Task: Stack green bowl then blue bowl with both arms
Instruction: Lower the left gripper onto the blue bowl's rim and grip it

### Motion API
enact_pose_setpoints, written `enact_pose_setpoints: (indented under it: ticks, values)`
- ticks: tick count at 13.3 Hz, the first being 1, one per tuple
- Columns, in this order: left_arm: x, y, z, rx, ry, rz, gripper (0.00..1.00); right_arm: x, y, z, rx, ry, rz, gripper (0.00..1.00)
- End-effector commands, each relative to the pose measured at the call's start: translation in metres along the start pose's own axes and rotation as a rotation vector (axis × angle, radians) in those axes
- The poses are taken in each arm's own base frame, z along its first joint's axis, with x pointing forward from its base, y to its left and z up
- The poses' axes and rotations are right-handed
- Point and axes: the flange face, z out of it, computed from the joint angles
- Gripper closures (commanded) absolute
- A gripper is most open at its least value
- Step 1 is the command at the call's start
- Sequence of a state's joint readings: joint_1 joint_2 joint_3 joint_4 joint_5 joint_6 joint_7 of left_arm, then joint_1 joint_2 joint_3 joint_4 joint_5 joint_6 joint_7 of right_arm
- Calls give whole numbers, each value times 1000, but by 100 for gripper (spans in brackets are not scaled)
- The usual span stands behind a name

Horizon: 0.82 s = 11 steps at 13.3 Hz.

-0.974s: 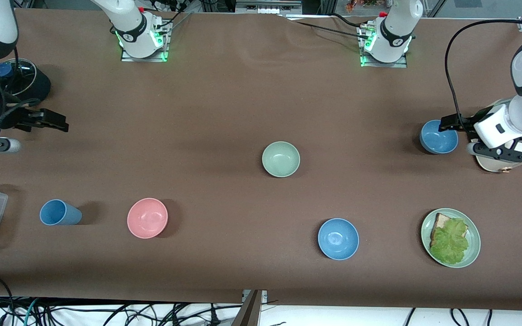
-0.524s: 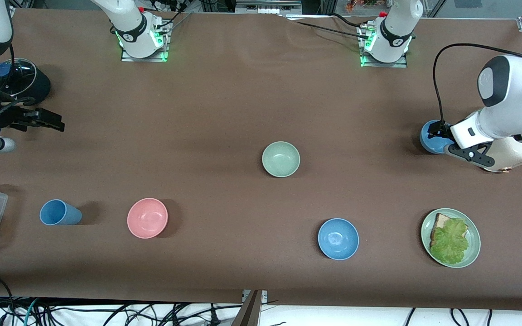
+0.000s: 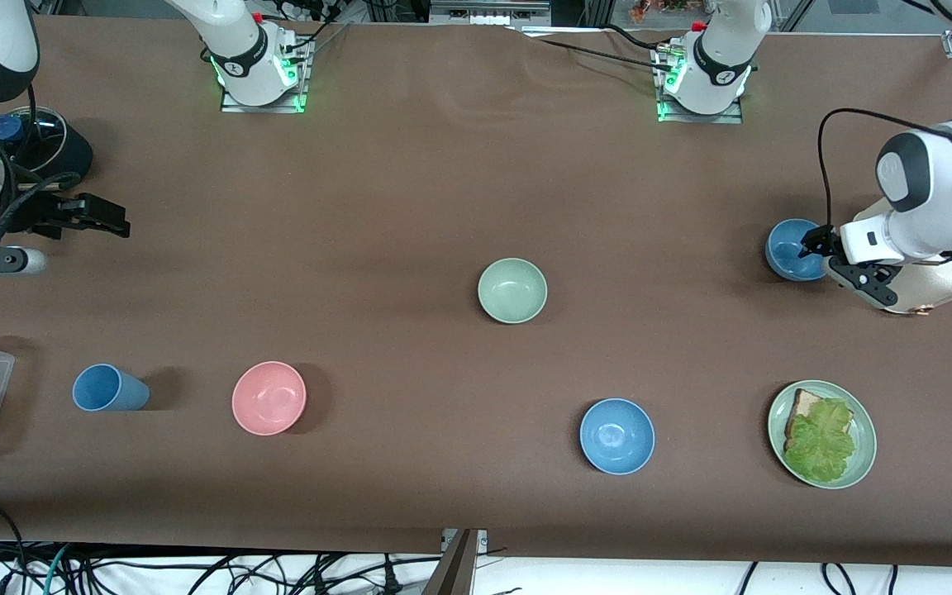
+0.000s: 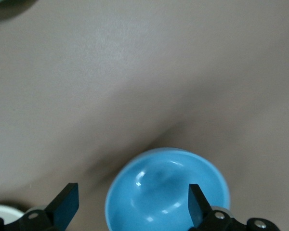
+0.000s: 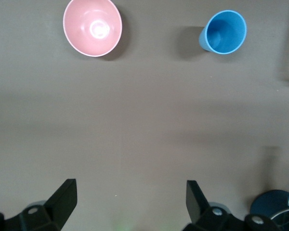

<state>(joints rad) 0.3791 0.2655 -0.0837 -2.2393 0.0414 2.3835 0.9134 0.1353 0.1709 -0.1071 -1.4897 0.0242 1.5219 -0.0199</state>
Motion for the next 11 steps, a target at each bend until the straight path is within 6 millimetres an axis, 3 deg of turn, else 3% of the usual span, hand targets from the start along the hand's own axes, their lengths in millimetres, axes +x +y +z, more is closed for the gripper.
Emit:
enact_pose_setpoints:
  ticks: [1,2,3,4,5,6,7,11]
  values:
    - [-6,-17,30,1,11,82,0,-8,-11,-11,-3,3,-26,0]
    - [-6,-17,31,0,10,84,1,-8,-11,-11,-6,3,-25,0]
    - [-5,-18,28,5,13,94,14,-11,-10,-15,-2,11,-23,0]
    - [-5,-20,30,4,13,109,44,-17,-9,-26,0,38,-20,0]
    - [-5,-20,30,4,13,126,66,-20,-10,-27,-1,40,-23,0]
    - [-5,-20,29,5,14,138,87,-21,-18,-28,-7,41,-36,0]
    - [-3,-23,24,15,19,152,100,-21,-23,-27,-12,39,-44,0]
    - [-1,-27,15,24,22,190,100,-21,-21,-24,-16,35,-36,0]
